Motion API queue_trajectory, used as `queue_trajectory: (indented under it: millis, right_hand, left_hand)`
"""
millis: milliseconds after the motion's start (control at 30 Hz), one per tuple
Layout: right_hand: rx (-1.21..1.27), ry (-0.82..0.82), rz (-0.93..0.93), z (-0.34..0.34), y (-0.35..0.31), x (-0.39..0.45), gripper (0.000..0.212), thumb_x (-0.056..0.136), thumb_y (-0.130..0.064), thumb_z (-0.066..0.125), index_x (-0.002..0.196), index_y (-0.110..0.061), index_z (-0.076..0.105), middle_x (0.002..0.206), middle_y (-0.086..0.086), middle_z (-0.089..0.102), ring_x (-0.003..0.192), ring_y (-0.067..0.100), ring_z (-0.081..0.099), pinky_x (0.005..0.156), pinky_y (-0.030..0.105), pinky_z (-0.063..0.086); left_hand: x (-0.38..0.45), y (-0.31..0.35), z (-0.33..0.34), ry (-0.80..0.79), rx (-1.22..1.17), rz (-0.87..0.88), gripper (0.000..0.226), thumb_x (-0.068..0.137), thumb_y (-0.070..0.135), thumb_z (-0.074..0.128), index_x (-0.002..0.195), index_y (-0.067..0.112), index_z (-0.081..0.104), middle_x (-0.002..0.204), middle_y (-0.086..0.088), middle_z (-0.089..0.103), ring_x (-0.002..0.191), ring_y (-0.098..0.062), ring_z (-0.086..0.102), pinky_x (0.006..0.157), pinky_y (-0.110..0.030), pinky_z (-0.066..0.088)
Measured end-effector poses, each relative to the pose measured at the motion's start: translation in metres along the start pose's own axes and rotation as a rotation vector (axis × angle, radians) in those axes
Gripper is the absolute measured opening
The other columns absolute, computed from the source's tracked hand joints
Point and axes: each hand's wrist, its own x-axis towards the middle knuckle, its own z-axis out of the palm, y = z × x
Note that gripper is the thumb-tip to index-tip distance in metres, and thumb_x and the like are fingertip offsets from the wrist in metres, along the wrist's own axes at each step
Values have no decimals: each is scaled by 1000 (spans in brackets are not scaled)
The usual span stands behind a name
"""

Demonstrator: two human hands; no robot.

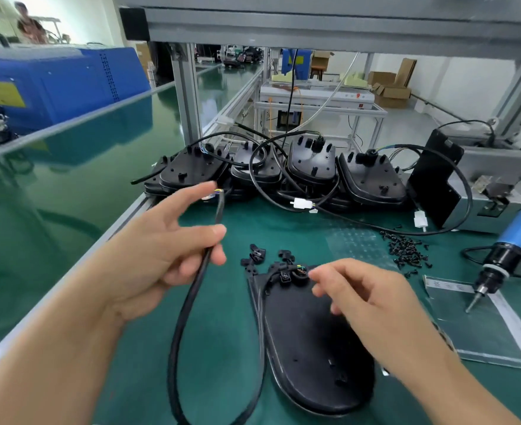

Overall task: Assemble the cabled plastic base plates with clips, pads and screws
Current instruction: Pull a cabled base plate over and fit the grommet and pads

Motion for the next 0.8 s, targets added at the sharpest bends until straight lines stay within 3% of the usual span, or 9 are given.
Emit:
queue_trajectory:
  millis: [67,133,233,300,400,500,600,667,800]
  right_hand:
    - [221,-223,-55,1,-27,-11,51,75,-75,48,98,-35,70,78,-12,72,51,0,55,52,9,40]
    - [390,-417,-49,3,-48,-20,56,70,-78,54,101,-34,69,81,-11,74,47,-1,53,48,7,39]
    - [591,-342,124,-5,-60,-26,21,70,-47,69,85,-32,72,68,1,73,36,4,45,35,13,34]
    - [637,-213,246,-19,-51,-27,10,71,-35,72,76,-27,71,59,9,68,31,9,40,33,14,29]
    - [186,-23,295,-36,-17,-24,14,78,-32,73,77,-23,63,59,5,69,34,10,44,36,20,35]
    - [-224,40,270,-31,13,-18,19,80,-40,67,70,-26,61,61,-7,67,50,3,54,52,23,43]
    - [-435,24,272,-19,30,-11,31,82,-60,53,75,-30,54,64,-11,60,62,-1,53,55,21,40]
    - [-496,-20,290,-15,37,-9,36,83,-68,43,85,-33,50,66,-11,60,65,-2,53,54,19,38]
    - [-471,-72,300,-4,42,-7,39,82,-73,33,100,-40,45,68,-9,63,64,-3,54,54,18,37]
  left_hand:
    - [0,19,30,-171,-125,18,47,70,15,66,116,21,65,62,-13,61,32,-4,40,30,-9,31]
    - [6,29,61,-232,-105,20,32,81,7,59,113,7,64,67,-12,67,37,-3,49,36,-9,39]
    - [17,36,93,-300,35,27,26,92,-6,45,114,-1,58,79,-16,73,46,-7,59,42,-12,45]
    - [28,33,95,-286,428,179,23,90,-2,51,110,3,61,78,-8,75,51,-5,62,47,-11,45]
    - [42,15,86,-191,1338,455,13,86,27,65,97,23,71,73,8,69,65,-1,61,65,-18,48]
    - [41,-13,77,-21,1788,463,41,84,61,52,97,26,69,83,5,50,96,-19,54,68,-29,35]
    - [36,-33,65,122,1911,451,60,80,76,35,86,25,66,86,6,49,98,-20,48,71,-33,28]
    - [31,-42,55,226,1804,273,61,80,79,29,77,24,54,81,7,56,90,-21,57,65,-32,29]
    - [15,-64,48,306,1640,8,64,81,80,20,90,26,53,72,7,54,79,-20,59,57,-29,34]
